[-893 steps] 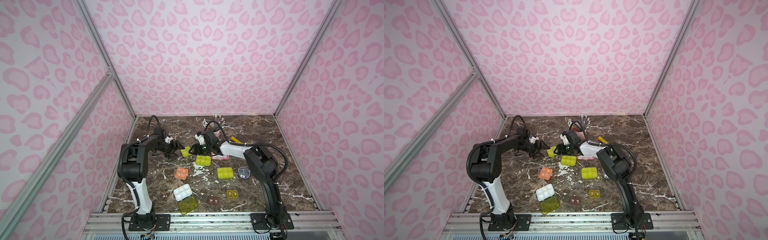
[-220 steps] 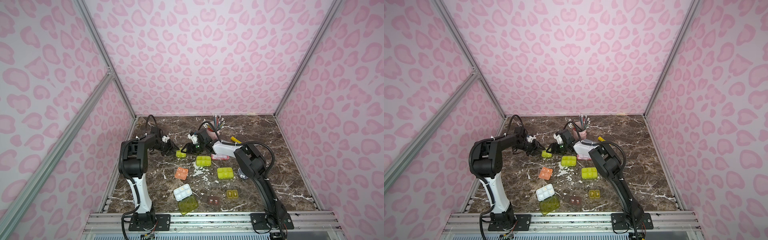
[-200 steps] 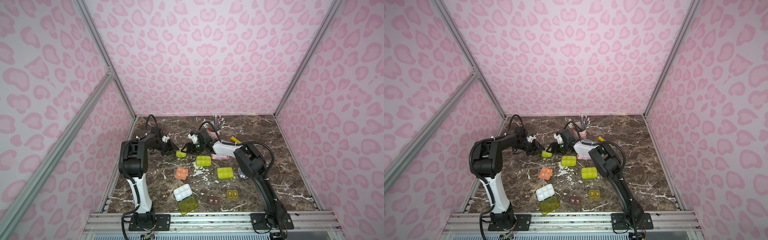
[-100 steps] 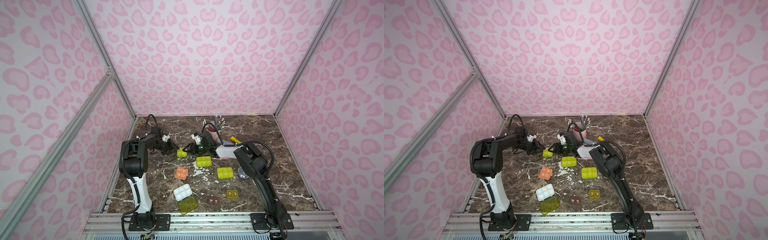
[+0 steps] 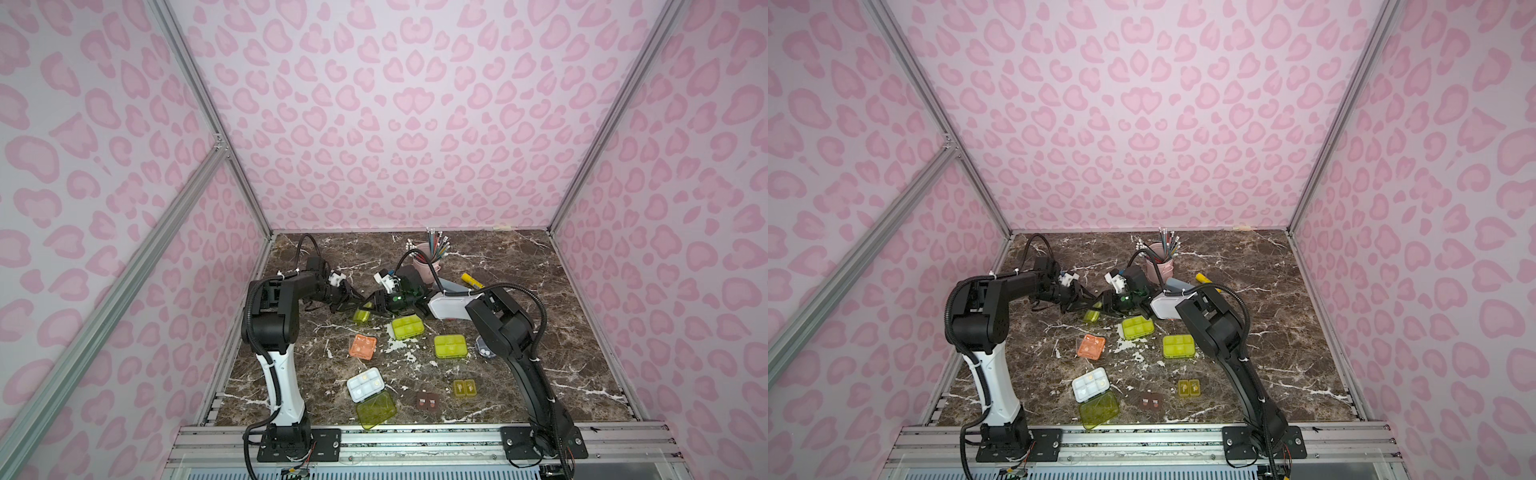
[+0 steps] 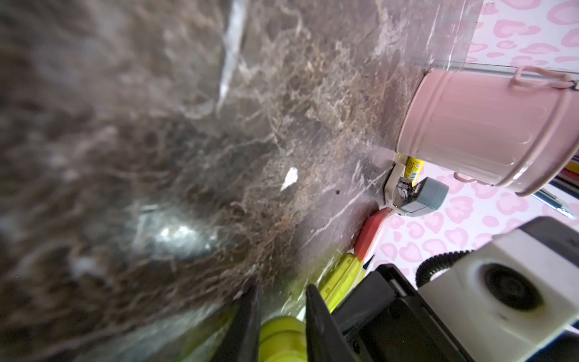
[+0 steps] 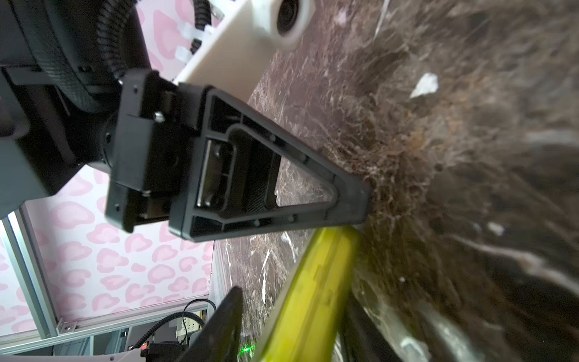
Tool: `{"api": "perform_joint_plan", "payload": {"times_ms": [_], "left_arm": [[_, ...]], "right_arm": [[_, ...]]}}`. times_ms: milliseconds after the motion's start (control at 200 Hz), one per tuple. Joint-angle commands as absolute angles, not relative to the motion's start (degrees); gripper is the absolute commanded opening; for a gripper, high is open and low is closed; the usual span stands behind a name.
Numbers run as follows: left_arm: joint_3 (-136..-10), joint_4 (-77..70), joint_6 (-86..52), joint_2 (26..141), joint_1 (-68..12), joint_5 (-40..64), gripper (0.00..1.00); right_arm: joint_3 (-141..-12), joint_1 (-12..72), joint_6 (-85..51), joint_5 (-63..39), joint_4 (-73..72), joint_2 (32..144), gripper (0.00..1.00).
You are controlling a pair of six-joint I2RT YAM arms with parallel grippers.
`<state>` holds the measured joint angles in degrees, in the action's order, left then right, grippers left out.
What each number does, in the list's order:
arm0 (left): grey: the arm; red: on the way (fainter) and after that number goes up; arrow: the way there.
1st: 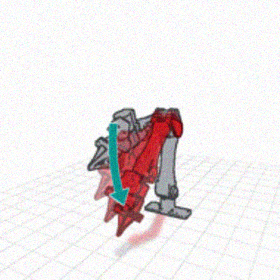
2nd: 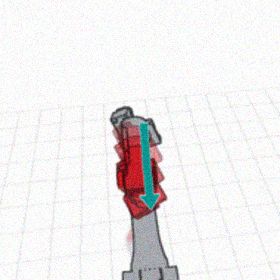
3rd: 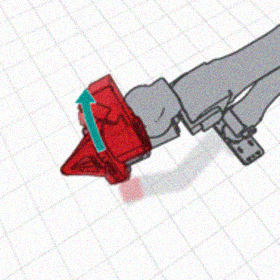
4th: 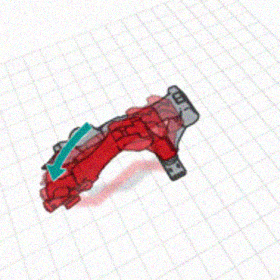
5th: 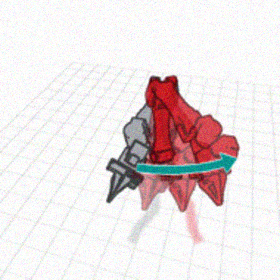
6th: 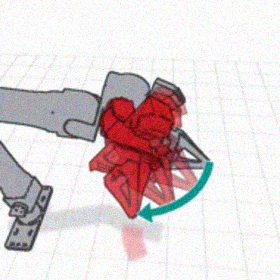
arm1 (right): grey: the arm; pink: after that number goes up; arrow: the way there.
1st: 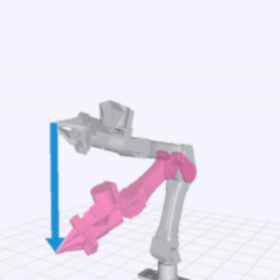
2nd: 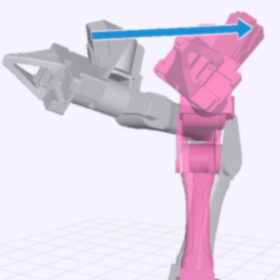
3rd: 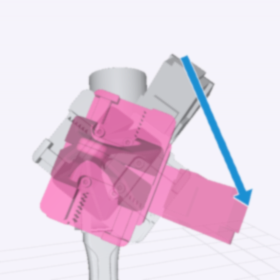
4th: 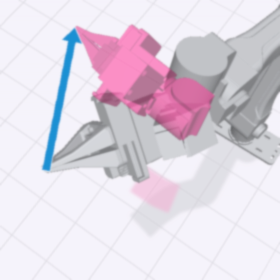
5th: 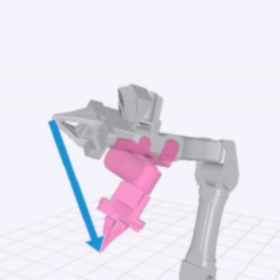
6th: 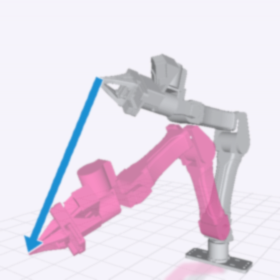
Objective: Close pillboxes
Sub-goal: Pick up the pillbox at the center of the board.
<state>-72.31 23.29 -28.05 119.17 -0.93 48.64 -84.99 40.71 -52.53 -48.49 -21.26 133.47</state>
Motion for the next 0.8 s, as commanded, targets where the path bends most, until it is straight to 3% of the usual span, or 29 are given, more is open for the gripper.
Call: {"api": "perform_joint_plan", "payload": {"times_ms": [0, 370, 605, 795], "left_arm": [[-72.1, 24.8, -28.04, 119.36, -0.97, 49.08, 0.28], [-72.32, 25.08, -28.12, 119.18, -0.88, 49.17, 0.27], [-72.27, 25.33, -28.04, 118.96, -0.73, 48.83, 0.27], [-72.18, 25.33, -27.97, 118.92, -0.62, 48.87, 0.26]], "right_arm": [[-85.63, 40.71, -50.33, -46.19, -19.89, 133.25, 0.5], [-85.78, 40.45, -48.08, -42.71, -13.75, 132.64, 0.41], [-84.06, 40.61, -48.6, -43.34, -15.18, 131.61, 0.42], [-82.99, 40.66, -48.93, -43.57, -16.25, 131.48, 0.3]]}}
